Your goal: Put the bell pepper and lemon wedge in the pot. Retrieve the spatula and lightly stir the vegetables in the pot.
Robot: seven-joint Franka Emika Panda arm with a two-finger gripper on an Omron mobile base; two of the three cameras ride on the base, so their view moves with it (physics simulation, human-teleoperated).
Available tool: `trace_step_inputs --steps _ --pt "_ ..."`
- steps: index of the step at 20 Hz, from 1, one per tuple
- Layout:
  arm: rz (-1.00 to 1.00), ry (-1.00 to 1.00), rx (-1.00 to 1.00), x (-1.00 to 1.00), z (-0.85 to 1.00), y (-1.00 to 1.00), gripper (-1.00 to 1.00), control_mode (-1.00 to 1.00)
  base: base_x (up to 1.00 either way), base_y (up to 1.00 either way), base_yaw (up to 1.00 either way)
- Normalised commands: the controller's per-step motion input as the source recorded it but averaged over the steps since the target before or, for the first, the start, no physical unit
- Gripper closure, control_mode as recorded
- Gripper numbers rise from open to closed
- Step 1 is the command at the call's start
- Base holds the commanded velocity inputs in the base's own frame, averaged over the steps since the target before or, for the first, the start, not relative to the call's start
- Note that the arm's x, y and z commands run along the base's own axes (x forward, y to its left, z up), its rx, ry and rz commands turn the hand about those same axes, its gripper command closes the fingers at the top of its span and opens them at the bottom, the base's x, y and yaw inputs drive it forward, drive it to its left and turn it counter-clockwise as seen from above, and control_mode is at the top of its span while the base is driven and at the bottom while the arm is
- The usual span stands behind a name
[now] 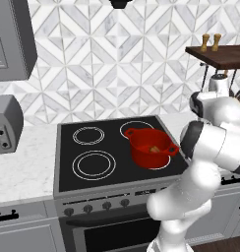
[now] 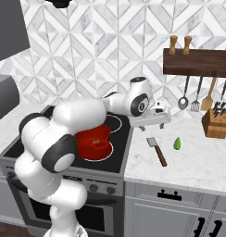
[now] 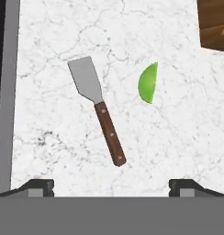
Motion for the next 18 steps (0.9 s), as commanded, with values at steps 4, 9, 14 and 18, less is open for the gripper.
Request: trace_step_inputs --steps 4,9,14,18 --pt "-0.16 0.02 0.02 0.04 -0.22 -1.0 -1.0 -1.0 0.0 0.0 0.0" --pt "-0.11 0.0 0.02 0.0 -0.24 -0.85 -1.0 -1.0 0.0 0.0 0.0" --pt "-0.01 0.0 0.01 0.0 -0.47 -0.21 -1.0 -1.0 0.0 0.0 0.0" --pt "0.0 0.0 0.07 0.0 -0.39 0.01 -1.0 -1.0 0.0 0.0 0.0"
